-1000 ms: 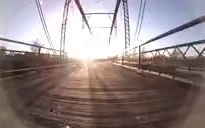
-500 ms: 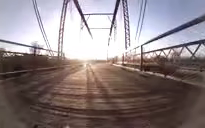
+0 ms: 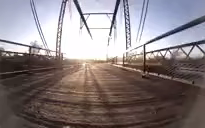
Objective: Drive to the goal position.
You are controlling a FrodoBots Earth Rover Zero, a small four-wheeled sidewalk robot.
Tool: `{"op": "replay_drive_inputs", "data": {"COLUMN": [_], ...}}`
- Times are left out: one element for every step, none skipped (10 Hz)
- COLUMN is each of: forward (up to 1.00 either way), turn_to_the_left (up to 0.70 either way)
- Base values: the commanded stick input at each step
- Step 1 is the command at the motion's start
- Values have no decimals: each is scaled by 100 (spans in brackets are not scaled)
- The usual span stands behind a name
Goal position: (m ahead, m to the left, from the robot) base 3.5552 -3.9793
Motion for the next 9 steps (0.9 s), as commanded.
{"op": "replay_drive_inputs", "data": {"forward": [70, 70, 70, 70, 70, 70, 70, 70, 70], "turn_to_the_left": [0, 0, 0, 0, 0, 0, 0, 0, 0]}}
